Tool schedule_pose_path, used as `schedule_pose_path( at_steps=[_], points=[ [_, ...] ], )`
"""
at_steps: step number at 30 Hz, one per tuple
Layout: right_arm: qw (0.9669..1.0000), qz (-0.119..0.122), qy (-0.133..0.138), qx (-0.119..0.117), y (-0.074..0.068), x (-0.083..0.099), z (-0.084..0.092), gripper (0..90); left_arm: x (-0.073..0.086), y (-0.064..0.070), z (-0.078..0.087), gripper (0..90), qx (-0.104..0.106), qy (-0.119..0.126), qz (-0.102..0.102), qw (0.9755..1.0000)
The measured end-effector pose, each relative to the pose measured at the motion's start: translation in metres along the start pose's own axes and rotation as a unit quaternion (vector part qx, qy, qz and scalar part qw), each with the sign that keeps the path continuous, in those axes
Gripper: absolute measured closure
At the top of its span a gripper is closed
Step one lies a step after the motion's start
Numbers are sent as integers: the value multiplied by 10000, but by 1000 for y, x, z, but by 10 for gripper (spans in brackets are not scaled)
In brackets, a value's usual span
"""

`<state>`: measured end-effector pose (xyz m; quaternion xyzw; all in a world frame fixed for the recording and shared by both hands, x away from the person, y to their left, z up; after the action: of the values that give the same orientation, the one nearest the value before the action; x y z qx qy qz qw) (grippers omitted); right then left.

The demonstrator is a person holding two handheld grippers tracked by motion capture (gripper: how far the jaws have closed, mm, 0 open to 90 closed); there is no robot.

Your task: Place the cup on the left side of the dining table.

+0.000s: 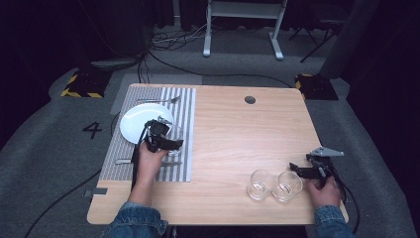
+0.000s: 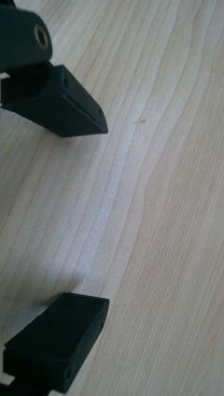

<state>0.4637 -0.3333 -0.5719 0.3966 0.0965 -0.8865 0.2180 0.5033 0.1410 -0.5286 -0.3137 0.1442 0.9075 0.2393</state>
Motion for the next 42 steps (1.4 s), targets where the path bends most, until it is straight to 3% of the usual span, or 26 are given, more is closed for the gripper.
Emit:
schedule_pose_path(
  at_steps=[2,5,15,26,31,42],
  points=[
    [10000,0,0,0,0,0,0,138,1,2,0,170,22,-64,-85,9999],
    [10000,-1,-1,0,0,0,0,138,0,3,1,171,-119,-38,-242,9996],
    [10000,-1,0,0,0,0,0,138,-8,5,12,151,-183,338,-74,9992],
    [10000,0,0,0,0,0,0,138,-7,15,54,133,-421,836,-125,9955],
    [10000,-1,-1,0,0,0,0,138,0,24,73,146,-452,956,-249,9941],
    [10000,0,0,0,0,0,0,138,32,35,102,148,-360,811,-263,9957]
  ],
)
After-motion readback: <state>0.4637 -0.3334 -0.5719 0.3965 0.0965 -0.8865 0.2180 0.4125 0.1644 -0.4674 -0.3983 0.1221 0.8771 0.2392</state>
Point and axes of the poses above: each handheld gripper's, and its own axes: z roughly backward along the jaws, x roughly out of its underside, y roughly to its right, the point moved 10 cm from there along -z, roughly forward along the jaws, and after that the axes turned 1 degree about y, right-handed, at the moved point
